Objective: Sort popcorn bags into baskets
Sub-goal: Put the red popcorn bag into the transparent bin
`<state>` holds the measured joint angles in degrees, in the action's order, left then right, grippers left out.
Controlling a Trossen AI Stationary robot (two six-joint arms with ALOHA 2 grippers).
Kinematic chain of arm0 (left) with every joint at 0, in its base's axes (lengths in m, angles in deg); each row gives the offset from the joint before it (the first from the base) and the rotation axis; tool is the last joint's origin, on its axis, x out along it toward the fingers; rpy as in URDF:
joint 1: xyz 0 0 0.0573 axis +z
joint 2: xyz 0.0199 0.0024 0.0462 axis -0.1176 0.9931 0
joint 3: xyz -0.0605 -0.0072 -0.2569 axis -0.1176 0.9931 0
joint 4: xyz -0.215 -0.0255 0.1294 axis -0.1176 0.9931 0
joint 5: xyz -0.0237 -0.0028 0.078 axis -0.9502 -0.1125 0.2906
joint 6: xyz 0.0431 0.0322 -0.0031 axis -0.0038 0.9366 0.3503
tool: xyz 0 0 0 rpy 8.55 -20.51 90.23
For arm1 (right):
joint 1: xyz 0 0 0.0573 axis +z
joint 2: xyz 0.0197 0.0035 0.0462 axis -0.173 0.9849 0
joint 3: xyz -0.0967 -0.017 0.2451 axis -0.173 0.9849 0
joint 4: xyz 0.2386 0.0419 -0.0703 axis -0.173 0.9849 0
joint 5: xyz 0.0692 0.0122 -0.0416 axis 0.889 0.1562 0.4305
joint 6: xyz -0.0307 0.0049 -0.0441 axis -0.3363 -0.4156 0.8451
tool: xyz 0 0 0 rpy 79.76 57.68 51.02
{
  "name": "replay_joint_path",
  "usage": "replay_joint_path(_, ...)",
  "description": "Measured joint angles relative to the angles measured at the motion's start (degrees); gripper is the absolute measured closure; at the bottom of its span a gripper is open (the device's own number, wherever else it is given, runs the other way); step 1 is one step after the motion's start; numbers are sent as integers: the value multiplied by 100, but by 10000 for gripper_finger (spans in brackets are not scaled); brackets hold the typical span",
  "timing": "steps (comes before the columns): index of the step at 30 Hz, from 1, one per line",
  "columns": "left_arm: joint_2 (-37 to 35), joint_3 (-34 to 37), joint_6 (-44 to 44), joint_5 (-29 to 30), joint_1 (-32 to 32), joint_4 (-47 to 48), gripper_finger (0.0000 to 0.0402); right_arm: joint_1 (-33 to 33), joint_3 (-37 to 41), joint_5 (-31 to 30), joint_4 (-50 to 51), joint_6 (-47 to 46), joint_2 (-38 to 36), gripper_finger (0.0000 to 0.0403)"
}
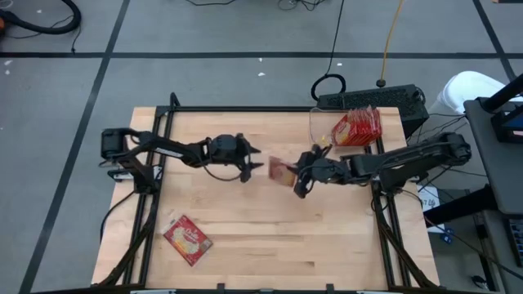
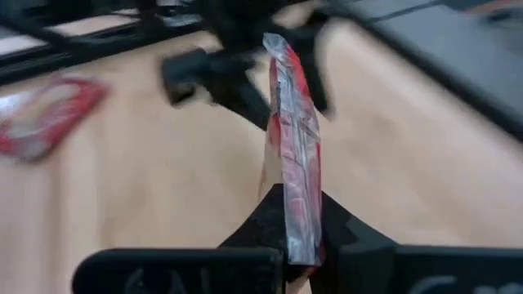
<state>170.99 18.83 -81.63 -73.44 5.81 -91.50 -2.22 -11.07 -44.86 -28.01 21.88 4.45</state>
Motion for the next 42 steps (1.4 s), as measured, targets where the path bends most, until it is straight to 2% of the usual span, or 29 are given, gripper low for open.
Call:
replay_joint_path(2, -189, -3, -159, 337, 7, 154, 129, -11, 0, -420, 387, -139, -281, 397)
replay_joint_path(4, -390, -3, -309, 391, -6, 494, 115, -24, 0, -739, 553, -177, -576, 395)
replay_joint_path(7, -446, -9, -510, 396, -54, 598, 109, -28, 0, -882, 673, -138, -985, 393)
replay_joint_path(14, -441, 2, -703, 386, -367, 686, 138, -131, 0, -896, 602, 126, -1749, 393)
replay_joint_path(17, -444, 2, -709, 388, -493, 607, 152, -205, -2, -1143, 543, 135, -1962, 393)
replay_joint_path(22, -444, 2, -725, 377, -665, 603, 168, -216, -2, -2506, 893, 109, -2181, 393)
replay_joint_path(27, -444, 2, -782, 379, -743, 634, 172, -216, -2, -3953, 1489, -331, -2240, 393)
replay_joint_path(30, -444, 2, -797, 392, -743, 619, 172, -216, 31, -4561, 1739, -640, -2237, 394)
replay_joint_path(34, -444, 2, -802, 396, -739, 545, 172, -216, 261, -5032, 1742, -961, -2232, 394)
replay_joint_path(42, -444, 2, -843, 397, -741, 512, 172, -256, 501, -5281, 1726, -1432, -1958, 394)
